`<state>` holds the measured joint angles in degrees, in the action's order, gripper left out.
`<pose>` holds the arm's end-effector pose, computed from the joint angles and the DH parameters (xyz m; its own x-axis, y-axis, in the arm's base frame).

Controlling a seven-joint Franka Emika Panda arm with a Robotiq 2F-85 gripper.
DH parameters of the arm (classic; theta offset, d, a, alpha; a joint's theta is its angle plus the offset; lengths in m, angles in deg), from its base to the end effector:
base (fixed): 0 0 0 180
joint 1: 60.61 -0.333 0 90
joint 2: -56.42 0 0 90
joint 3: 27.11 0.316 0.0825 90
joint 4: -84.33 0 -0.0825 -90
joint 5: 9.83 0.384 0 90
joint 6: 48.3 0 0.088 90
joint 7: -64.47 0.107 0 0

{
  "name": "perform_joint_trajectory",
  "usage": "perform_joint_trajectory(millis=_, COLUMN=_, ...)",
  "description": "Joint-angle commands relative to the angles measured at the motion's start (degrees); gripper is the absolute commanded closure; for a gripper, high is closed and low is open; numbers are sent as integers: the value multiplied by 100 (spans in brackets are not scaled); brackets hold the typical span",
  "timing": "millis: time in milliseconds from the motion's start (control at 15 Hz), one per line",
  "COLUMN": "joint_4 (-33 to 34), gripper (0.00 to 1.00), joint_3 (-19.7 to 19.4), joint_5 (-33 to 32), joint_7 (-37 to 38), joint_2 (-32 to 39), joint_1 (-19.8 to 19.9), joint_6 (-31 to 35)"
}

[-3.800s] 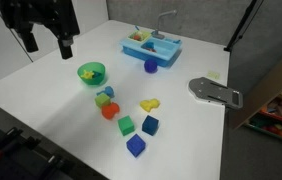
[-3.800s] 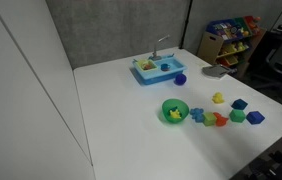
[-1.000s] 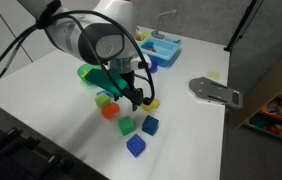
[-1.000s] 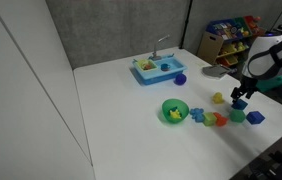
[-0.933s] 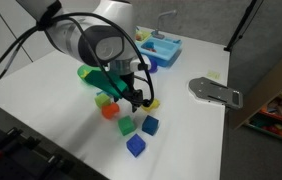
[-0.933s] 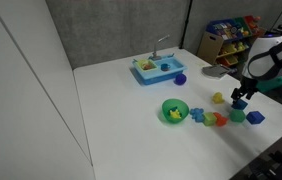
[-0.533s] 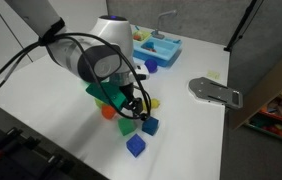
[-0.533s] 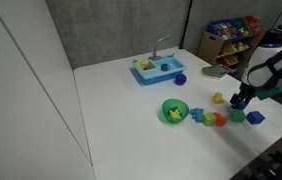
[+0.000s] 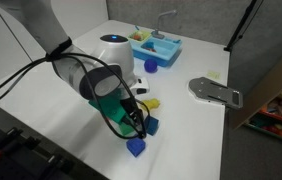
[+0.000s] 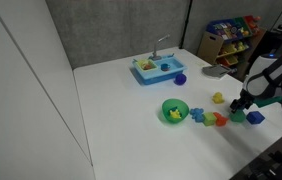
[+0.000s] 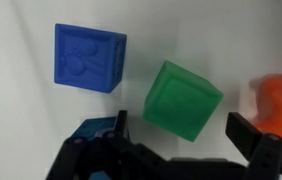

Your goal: Pick up the green block and stack it on the navy blue block, pick up the neon blue block and stack it on the green block, Pick up the orange toy and stack it on the neon blue block, pick up the light green block and stack it on the neon blue block top

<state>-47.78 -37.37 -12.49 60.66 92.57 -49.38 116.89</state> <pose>0.4592 -0.1892 0.0737 0.9708 -0.2326 -0.0581 -0.2252 -0.9680 0.1111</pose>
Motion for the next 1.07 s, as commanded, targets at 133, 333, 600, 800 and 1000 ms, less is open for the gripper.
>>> perform_joint_trajectory(millis=133, joint_4=46, gripper=0, joint_3=245, joint_5=136, joint_7=-109, joint_2=169, joint_1=325, joint_6=177)
perform_joint_trajectory(millis=333, joint_4=95, gripper=0, joint_3=374, joint_5=151, joint_7=-143, joint_2=269, joint_1=439, joint_6=169)
perform_joint_trajectory(millis=600, joint_4=124, gripper=32, joint_3=364, joint_5=98, joint_7=-129, joint_2=278, joint_1=406, joint_6=124)
perform_joint_trajectory(millis=800, joint_4=66, gripper=58, joint_3=347, joint_5=74, joint_7=-146, joint_2=93, joint_1=378, joint_6=61)
perform_joint_trajectory(millis=1000, joint_4=7, gripper=66, joint_3=379, joint_5=81, joint_7=-217, joint_2=-180, joint_1=421, joint_6=-65)
